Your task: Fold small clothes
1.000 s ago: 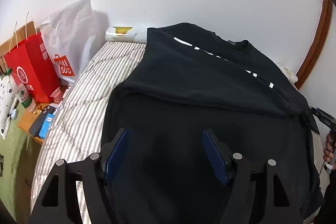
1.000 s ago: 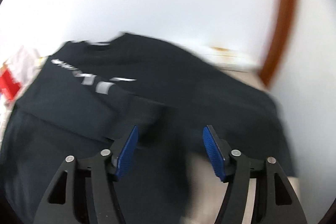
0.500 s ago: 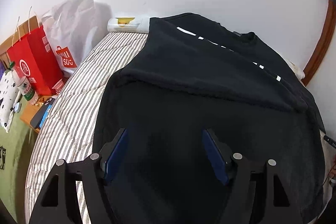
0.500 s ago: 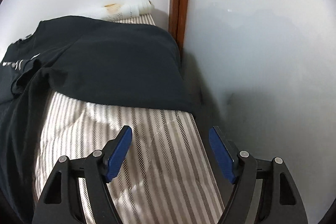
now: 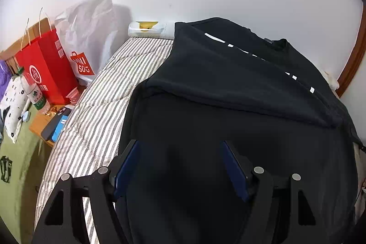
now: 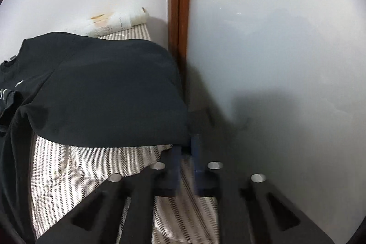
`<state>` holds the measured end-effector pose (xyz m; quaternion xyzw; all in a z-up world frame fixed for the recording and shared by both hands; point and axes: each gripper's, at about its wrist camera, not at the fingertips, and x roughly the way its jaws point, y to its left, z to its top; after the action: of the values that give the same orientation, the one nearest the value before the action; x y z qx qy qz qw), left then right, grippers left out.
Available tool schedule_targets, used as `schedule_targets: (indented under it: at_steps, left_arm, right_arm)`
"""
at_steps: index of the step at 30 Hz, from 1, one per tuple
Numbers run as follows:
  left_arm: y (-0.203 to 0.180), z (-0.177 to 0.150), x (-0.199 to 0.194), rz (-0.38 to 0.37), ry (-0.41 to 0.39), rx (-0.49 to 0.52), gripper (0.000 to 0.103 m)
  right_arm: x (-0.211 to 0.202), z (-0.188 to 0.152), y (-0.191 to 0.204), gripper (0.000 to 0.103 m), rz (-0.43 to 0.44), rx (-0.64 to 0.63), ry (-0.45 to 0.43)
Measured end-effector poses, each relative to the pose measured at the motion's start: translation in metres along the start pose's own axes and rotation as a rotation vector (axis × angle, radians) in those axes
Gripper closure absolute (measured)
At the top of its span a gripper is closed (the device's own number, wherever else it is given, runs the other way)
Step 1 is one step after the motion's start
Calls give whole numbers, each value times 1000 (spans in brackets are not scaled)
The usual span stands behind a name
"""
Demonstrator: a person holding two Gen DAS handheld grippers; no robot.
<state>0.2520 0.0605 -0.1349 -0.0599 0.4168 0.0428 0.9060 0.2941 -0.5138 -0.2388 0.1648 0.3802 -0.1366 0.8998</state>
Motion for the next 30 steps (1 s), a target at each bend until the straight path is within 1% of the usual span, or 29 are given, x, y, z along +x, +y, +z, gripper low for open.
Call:
schedule_targets:
  at_steps: [2, 5, 7, 9, 10, 12, 13, 15, 16, 18, 21, 23, 24, 26, 27, 28, 30]
  left_arm:
    - [3, 0, -1, -10, -1, -5, 32]
    - [14, -1, -8, -20, -17, -13, 32]
    - [22, -1, -13, -20, -27, -19, 32]
    - [30, 0, -16, -5, -34, -22, 32]
    - [34, 0, -18, -5, -41, -25, 32]
    - [46, -1, -23, -12, -48, -42, 32]
    - [50, -1, -24, -16, -50, -49, 32]
    - [60, -1, -27, -24, -58, -63, 32]
    - [64, -2, -28, -25, -60, -66, 32]
    - [72, -2, -31, -25, -68, -77, 32]
    - [82, -1, -33, -32, -67, -98, 32]
    - [86, -2, -33, -40, -63, -104, 32]
    - [87, -2, -31, -39, -57, -106, 32]
    - [87, -3, -30, -43, -50, -108, 32]
    - [86, -3, -29, -50, -43, -106, 32]
    - [85, -4, -27, -54, -38, -103, 32]
    - [78, -4, -25, -61, -27, -89, 32]
  right_arm:
    - [-14, 4, 3, 99, 7, 7, -32]
    - [-47, 14, 17, 99, 17, 12, -104]
    - [-72, 24, 32, 99, 43, 6, -170]
    - [-106, 40, 58, 99, 71, -18, -246]
    - [-116, 45, 67, 99, 83, -25, -265]
    - [-144, 60, 100, 99, 128, -52, -311]
    - [-151, 66, 111, 99, 150, -61, -324]
    - [-174, 80, 153, 99, 206, -103, -365]
    - [-182, 82, 167, 99, 224, -115, -375]
    - [-196, 90, 208, 99, 288, -146, -392]
    - [-208, 91, 281, 99, 407, -211, -390]
    - [-209, 80, 324, 99, 441, -273, -377]
    - [-207, 70, 349, 98, 450, -319, -357]
    - [-196, 52, 382, 97, 458, -394, -306]
    - [-182, 40, 400, 96, 457, -433, -257]
    - [-174, 26, 406, 94, 455, -458, -208]
    - [-151, 10, 413, 91, 465, -490, -123]
